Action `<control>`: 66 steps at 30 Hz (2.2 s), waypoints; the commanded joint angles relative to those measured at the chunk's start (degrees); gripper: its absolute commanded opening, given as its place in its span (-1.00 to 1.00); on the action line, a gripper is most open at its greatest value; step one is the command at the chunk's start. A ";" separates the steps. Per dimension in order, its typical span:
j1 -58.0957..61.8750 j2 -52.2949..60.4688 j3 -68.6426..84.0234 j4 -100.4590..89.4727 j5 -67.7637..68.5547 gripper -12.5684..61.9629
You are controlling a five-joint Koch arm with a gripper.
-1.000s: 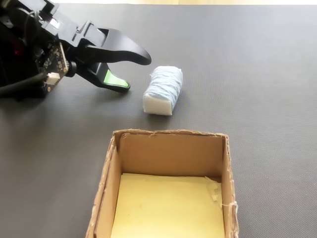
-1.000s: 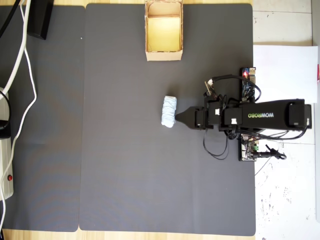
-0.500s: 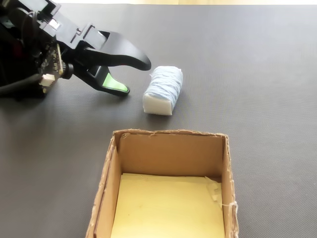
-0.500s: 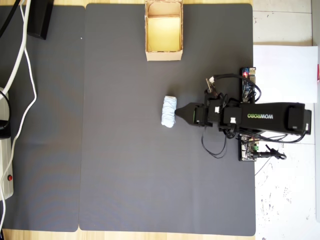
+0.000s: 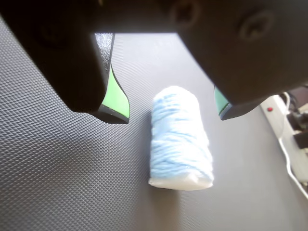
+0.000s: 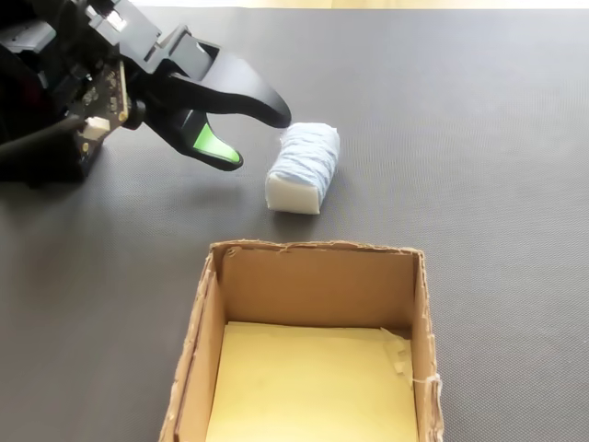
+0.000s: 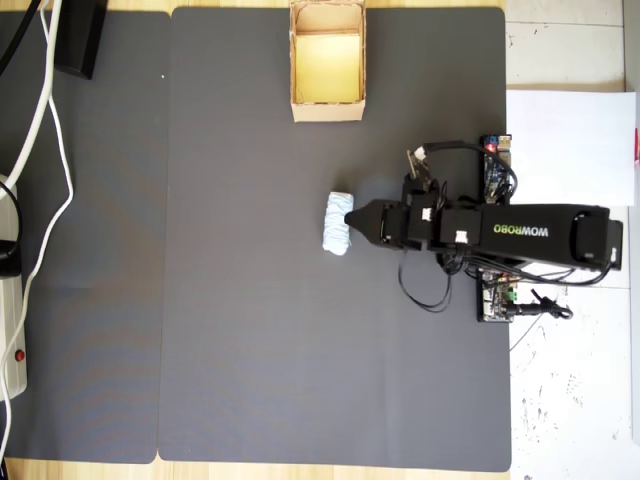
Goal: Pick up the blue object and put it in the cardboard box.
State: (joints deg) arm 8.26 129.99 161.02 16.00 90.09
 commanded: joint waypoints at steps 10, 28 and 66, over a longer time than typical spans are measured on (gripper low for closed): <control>-1.05 -8.09 -14.41 9.76 0.26 0.23; -1.32 -29.27 -31.29 16.26 0.26 0.23; -0.09 -27.86 -23.20 -3.34 -1.49 -0.33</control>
State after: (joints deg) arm 8.35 100.37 140.01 16.70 87.36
